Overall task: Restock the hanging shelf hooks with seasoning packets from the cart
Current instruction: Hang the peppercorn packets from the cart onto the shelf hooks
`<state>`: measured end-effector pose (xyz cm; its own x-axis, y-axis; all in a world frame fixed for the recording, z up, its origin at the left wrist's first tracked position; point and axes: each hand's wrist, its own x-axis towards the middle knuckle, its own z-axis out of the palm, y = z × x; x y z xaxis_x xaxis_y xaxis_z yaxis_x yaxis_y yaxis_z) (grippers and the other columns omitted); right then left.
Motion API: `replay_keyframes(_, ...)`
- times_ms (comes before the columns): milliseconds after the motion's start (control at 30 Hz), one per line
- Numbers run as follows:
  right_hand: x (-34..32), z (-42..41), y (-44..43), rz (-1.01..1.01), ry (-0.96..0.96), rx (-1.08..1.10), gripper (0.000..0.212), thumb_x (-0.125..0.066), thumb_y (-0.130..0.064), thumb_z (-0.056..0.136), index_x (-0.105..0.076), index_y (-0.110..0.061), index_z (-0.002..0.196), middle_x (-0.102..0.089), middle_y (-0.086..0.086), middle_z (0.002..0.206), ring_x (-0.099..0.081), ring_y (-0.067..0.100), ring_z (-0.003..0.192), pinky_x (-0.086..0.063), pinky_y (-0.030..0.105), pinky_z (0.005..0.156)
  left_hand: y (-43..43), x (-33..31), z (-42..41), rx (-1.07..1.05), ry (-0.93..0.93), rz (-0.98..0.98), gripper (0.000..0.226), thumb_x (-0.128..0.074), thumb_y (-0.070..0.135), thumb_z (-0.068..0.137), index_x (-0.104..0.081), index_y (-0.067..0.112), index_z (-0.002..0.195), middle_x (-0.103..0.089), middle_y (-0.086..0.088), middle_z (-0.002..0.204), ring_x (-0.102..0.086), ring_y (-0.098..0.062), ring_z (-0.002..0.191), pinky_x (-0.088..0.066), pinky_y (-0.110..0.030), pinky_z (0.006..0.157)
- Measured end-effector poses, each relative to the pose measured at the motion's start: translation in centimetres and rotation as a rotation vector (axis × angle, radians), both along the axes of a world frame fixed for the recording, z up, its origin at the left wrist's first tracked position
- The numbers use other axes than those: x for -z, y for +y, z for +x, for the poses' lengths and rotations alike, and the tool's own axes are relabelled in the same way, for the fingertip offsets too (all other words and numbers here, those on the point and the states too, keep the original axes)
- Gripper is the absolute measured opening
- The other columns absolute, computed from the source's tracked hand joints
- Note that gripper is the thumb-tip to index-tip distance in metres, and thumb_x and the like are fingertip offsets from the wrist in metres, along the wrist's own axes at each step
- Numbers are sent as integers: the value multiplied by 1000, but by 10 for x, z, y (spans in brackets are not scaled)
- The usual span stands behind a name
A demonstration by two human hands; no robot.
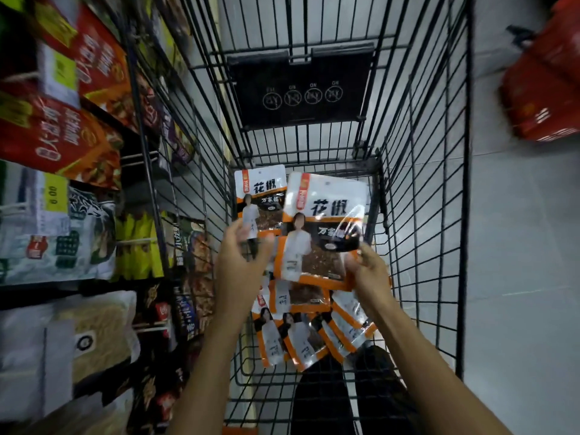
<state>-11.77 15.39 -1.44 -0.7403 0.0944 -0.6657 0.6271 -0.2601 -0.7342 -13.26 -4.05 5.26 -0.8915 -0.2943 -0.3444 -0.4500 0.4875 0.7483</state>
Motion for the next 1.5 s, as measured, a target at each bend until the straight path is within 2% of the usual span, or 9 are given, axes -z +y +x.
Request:
replay_keyframes(200, 15, 4, -17, -243, -147, -214, 39, -55, -18, 91, -51, -8, 128, -63, 16, 111, -62, 30, 103, -52, 40, 89, -23, 53, -2, -131, -355, 499, 21, -73, 14, 80, -69, 14, 101, -75, 4, 85, -69, -15, 85, -55, -20, 67)
replay_keyframes(333, 48, -11, -26, -98, -86, -207, 22, -51, -23, 98, -62, -4, 98, -63, 8, 88, -61, 23, 85, -51, 34, 79, -40, 70, 0, -264, -374, 442, 23, -77, 14, 74, -67, 9, 95, -72, -7, 88, -67, -22, 79, -54, -27, 61)
replay_keyframes(533, 124, -50, -35, 558, -176, -251, 35, -59, -20, 94, -53, 3, 120, -63, 19, 114, -59, 27, 100, -45, 33, 84, -46, 85, -2, -288, -227, 352, 15, -72, 19, 83, -64, 24, 95, -70, -6, 97, -68, -23, 86, -53, -32, 68)
replay_keyframes(667, 151, -66, -49, 602, -250, -292, 39, -75, -26, 83, -49, -5, 103, -59, 19, 105, -55, 25, 93, -36, 27, 62, -46, 91, -5, -319, -167, 326, 17, -70, 17, 86, -64, 23, 102, -71, -3, 96, -70, -17, 82, -54, -29, 64)
replay_keyframes(867, 164, -72, -65, 679, -258, -314, 45, -79, -20, 78, -59, 1, 112, -59, 18, 118, -60, 31, 105, -51, 42, 90, -49, 91, -3, -318, -74, 295, 22, -69, 17, 86, -64, 19, 107, -71, 4, 92, -70, -7, 77, -52, -20, 58)
replay_keyframes(1133, 151, -64, -42, 723, -186, 146, 19, -55, -1, 92, -60, -2, 110, -65, 15, 111, -59, 29, 107, -44, 28, 91, -44, 93, 0, -330, -60, 300, 20, -71, 16, 85, -65, 17, 104, -72, 4, 91, -70, -6, 75, -52, -17, 55)
replay_keyframes(1233, 149, -59, -20, 647, -146, 238, 22, -53, -6, 95, -55, 0, 116, -63, 11, 107, -58, 28, 106, -39, 17, 80, -37, 94, 2, -323, -73, 324, 17, -70, 15, 85, -64, 16, 101, -70, 4, 88, -68, 1, 68, -50, -13, 51)
replay_keyframes(1367, 150, -53, -7, 241, -290, 358, 36, -74, -6, 81, -62, 0, 114, -67, 19, 113, -64, 33, 104, -52, 47, 93, -30, 98, 2, -346, -104, 339, 13, -69, 13, 86, -64, 24, 90, -71, 6, 84, -69, -7, 72, -52, -22, 58)
replay_keyframes(1500, 148, -54, -9, -64, -398, 411, 26, -76, -1, 76, -66, -3, 101, -68, 21, 108, -66, 35, 98, -53, 51, 90, -24, 100, 2, -386, -103, 358, 24, -76, 19, 80, -56, 33, 86, -62, 15, 86, -59, -1, 77, -45, -18, 62)
